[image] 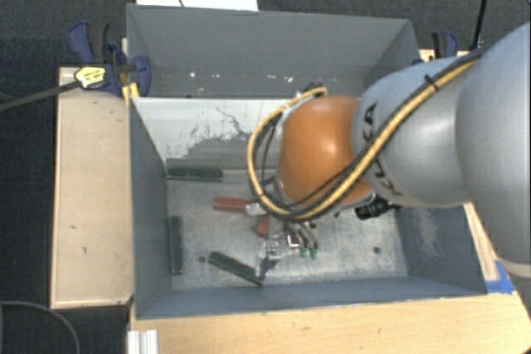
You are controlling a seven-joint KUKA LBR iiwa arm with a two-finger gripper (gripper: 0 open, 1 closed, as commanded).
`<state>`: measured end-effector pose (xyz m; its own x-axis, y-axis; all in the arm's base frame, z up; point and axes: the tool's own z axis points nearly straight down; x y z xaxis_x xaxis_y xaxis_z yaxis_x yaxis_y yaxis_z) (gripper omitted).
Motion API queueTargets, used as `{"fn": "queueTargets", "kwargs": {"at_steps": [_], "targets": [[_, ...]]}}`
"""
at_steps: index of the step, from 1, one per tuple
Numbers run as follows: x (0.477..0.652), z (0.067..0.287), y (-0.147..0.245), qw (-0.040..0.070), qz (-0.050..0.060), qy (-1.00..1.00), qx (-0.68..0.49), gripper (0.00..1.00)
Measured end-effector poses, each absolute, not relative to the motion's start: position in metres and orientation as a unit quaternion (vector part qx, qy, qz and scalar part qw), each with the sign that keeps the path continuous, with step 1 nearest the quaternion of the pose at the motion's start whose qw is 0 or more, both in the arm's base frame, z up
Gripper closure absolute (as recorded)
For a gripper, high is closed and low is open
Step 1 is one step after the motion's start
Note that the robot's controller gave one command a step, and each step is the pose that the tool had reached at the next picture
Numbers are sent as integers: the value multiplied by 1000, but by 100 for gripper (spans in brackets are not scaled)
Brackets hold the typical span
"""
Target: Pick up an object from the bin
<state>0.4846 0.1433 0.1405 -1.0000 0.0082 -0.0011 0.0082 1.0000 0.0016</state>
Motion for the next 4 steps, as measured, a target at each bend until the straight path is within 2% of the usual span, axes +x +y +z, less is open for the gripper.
{"fn": "queueTargets", "kwargs": {"at_steps": [1,2,3,4], "targets": [[485,141,143,1,1,1000,4,0],[478,73,172,3,1,997,-74,100],[478,73,172,3,1,997,-73,100],[489,286,169,1,0,996,-88,100]]}}
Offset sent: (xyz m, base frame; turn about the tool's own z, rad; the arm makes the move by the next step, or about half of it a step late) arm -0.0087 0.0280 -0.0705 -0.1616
